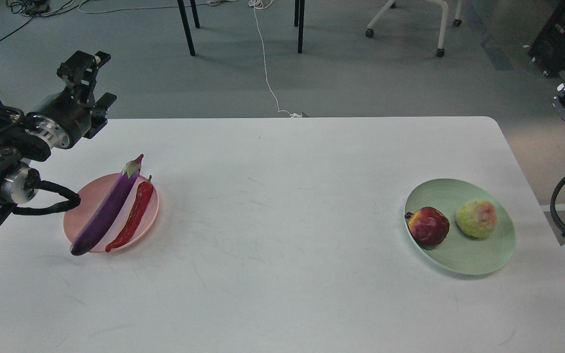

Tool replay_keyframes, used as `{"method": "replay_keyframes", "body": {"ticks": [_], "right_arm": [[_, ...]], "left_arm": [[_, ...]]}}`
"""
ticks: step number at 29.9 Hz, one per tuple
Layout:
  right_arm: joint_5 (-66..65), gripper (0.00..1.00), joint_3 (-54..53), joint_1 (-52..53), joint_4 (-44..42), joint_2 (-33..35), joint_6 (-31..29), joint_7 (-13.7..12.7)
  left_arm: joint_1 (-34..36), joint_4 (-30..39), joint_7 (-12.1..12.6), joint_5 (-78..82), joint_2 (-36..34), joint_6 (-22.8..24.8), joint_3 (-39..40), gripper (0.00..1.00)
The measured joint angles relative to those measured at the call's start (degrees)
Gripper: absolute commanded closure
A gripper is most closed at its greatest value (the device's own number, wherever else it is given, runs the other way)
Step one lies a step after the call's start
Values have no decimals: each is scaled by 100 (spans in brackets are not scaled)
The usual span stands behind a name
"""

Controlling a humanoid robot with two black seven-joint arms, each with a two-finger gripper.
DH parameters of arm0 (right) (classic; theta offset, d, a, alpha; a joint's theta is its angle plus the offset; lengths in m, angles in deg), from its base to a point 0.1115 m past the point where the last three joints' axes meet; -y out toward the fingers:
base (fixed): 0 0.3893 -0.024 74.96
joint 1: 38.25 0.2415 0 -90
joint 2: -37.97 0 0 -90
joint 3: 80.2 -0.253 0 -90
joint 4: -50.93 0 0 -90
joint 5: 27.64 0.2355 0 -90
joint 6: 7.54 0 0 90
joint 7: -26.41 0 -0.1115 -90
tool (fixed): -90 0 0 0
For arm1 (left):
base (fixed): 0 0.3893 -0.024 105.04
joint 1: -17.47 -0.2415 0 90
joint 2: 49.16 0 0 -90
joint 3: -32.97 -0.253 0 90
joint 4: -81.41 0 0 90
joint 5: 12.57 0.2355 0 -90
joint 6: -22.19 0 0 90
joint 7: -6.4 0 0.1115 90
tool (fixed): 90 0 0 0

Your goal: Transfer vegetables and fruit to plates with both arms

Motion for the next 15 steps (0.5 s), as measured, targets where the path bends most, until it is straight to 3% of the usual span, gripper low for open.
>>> {"method": "replay_keyframes", "body": {"ticks": [10,15], "right_arm": [[62,1,-459,-33,-35,-529,111,-254],[66,1,-994,-49,-330,-1125,297,-677]], "left_arm": [[241,-1054,9,-1407,1086,679,1078,2],[298,-1312,10,-1640,1301,726,1172,2]]}}
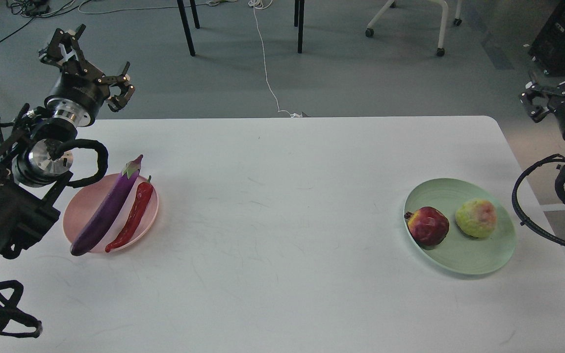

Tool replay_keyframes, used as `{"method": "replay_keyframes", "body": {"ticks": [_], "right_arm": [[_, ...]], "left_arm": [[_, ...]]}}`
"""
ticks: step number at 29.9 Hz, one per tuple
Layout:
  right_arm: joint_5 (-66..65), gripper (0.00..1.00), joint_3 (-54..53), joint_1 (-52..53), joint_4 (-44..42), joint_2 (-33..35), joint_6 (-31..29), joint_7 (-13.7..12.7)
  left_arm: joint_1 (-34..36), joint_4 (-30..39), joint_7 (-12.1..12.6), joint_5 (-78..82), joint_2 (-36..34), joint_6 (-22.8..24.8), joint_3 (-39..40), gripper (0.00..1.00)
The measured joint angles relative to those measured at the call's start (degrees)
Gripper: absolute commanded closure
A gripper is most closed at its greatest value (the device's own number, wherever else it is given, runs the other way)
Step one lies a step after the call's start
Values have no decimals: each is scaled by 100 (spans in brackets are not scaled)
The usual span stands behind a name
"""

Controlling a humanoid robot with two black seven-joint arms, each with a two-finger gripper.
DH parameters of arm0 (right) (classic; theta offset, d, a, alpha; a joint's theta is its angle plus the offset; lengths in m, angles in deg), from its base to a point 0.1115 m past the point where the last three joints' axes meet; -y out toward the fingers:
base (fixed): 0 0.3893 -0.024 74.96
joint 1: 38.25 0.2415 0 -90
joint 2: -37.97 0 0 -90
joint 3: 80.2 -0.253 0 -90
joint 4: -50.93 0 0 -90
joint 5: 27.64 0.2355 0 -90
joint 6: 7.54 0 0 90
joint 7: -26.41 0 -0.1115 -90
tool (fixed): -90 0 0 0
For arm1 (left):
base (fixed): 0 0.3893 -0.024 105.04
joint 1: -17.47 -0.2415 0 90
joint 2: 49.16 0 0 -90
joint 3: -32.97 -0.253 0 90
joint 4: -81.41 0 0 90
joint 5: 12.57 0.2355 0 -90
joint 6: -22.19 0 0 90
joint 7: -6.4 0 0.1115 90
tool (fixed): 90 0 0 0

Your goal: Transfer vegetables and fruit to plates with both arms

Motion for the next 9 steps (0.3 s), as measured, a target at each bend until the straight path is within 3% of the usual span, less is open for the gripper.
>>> {"method": "replay_keyframes", "body": {"ticks": [3,9], "right_arm": [[0,1,-276,1,-218,-340,14,-197],[-11,1,-320,57,-272,-462,1,-247]], "left_arm": [[16,-14,-22,-36,90,2,0,2],[65,-16,-210,-50,169,-32,0,2]]}}
